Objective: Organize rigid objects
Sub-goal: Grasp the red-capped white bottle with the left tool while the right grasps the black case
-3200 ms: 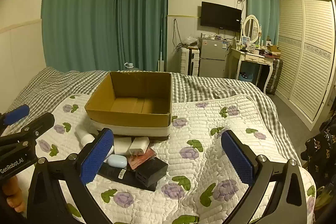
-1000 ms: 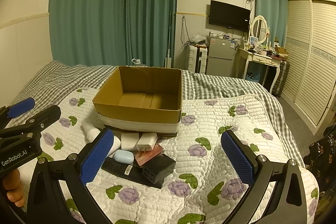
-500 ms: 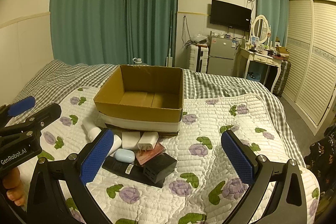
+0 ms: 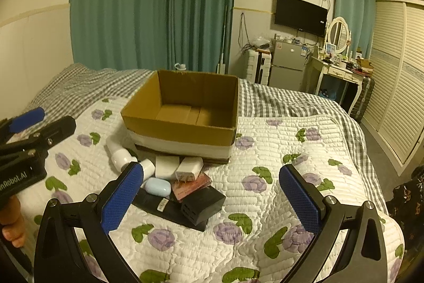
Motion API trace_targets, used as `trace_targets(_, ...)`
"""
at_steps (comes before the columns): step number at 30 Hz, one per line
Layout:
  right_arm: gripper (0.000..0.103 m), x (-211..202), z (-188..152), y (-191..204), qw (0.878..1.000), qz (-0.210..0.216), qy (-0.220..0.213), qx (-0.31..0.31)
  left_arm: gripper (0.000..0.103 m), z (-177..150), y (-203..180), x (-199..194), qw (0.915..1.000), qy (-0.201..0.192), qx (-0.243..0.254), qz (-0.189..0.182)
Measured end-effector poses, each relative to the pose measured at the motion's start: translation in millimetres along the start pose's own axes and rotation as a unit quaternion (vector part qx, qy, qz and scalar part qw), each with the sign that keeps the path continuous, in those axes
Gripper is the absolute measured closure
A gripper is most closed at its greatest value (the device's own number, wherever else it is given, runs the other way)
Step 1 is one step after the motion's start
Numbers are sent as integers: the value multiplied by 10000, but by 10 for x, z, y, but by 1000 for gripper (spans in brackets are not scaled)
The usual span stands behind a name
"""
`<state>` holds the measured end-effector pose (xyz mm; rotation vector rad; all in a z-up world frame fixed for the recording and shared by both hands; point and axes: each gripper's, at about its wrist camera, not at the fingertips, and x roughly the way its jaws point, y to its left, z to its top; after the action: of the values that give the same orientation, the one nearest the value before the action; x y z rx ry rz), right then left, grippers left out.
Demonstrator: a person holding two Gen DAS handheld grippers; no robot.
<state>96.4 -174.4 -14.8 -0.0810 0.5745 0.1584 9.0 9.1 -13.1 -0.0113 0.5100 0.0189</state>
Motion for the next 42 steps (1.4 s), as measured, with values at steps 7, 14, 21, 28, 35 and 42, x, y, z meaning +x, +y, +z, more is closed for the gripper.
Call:
trace_targets(7,1,418,-113,-90,9982,29,571,-188,18,-228,51,468,9979,623,-56,137)
trace_targets(14,15,1041,-413,-41,9872,406,1517,-288,18,-460,105,872,9915,1273,-19,267)
trace_targets(21,17,1517,-528,33,9752,603,2114,-261,18,-552,108,1064,9865,1614,22,285)
trace_targets(28,26,1655,-595,13,9690,855,2318,-93,18,-599,34,1112,9842,1753,101,230)
trace_targets(35,27,1443,-572,-82,9744,837,2085,13,21,-577,-98,1225,9820,1840,366,241)
trace_targets(42,28,1404,-491,-254,9763,787,2007,168,43,-665,-207,1641,9730,2169,722,327)
